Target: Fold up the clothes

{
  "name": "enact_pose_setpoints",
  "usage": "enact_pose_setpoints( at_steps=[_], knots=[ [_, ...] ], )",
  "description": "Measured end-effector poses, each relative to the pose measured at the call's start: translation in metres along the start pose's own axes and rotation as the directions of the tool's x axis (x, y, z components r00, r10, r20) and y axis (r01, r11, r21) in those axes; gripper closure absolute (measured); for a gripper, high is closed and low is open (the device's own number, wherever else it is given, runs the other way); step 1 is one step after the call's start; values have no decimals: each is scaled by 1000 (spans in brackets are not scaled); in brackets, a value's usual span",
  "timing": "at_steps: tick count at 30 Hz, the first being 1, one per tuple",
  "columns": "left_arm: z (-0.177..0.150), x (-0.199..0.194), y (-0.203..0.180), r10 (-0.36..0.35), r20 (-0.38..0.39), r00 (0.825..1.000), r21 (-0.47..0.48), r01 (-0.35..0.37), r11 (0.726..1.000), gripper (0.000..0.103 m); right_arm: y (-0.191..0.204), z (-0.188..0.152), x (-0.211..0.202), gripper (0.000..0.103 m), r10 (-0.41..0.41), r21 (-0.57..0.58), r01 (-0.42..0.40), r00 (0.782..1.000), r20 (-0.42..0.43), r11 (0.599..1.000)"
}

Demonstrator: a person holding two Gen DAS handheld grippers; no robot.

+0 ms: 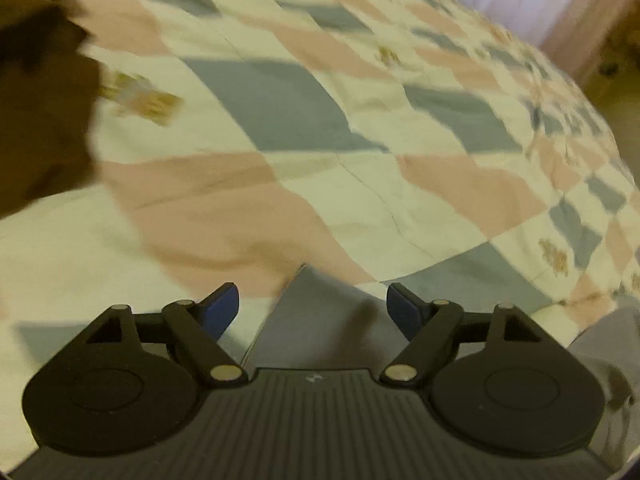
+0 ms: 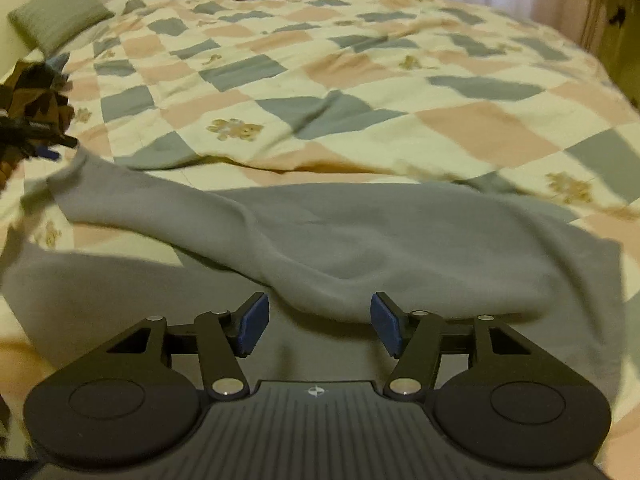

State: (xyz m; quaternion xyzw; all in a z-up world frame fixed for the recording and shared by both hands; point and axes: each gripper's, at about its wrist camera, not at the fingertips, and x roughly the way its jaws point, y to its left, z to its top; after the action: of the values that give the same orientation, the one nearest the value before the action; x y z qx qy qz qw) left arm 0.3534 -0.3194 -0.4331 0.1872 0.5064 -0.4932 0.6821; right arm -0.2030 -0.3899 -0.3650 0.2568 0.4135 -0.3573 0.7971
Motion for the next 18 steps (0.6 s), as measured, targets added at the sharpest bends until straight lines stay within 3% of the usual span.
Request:
enact_pose_setpoints(
  at_steps=[2,3,5,7,8,9,11,12,13,14,15,17,18],
  knots=[
    [7,19,-8,-33,-51,998,45,35,998,99,8,3,4,43,-4,23,4,1000,-15,1000],
    [11,26,-15,-53,-72,996,71,58,996,103,11,3,5,43,-8,26,8,1000,-20,1000],
    [26,6,-33,-149,-7,989,115,149,982,102,16,2,4,43,-23,42,24,999,-36,999],
    [48,-28,-52,-258,86,962,159,242,957,102,16,-2,2,43,-49,73,53,997,-57,996],
    [61,-55,-60,-320,152,935,184,291,939,102,14,-4,0,42,-63,92,70,996,-68,993],
    [73,-85,-65,-383,223,897,225,335,915,102,11,-7,-2,42,-77,114,86,994,-79,990],
    [89,-146,-74,-489,343,802,340,379,860,102,5,-13,-6,42,-107,170,122,990,-96,978],
    [91,-171,-76,-508,383,771,410,351,842,102,3,-16,-9,42,-120,200,139,987,-104,970],
    [91,-187,-76,-502,404,765,456,308,835,102,0,-19,-11,42,-132,230,154,985,-110,961],
    [89,-197,-73,-484,411,773,485,264,834,101,-2,-22,-13,42,-135,263,160,985,-112,952],
    [86,-200,-66,-457,405,792,494,231,838,101,-5,-25,-15,41,-137,295,166,984,-114,941],
    [74,-186,-43,-377,352,857,468,187,863,101,-8,-30,-16,40,-138,348,171,983,-117,922],
    [63,-169,-29,-313,302,901,451,154,879,101,-9,-32,-16,40,-137,369,172,983,-120,913]
  ],
)
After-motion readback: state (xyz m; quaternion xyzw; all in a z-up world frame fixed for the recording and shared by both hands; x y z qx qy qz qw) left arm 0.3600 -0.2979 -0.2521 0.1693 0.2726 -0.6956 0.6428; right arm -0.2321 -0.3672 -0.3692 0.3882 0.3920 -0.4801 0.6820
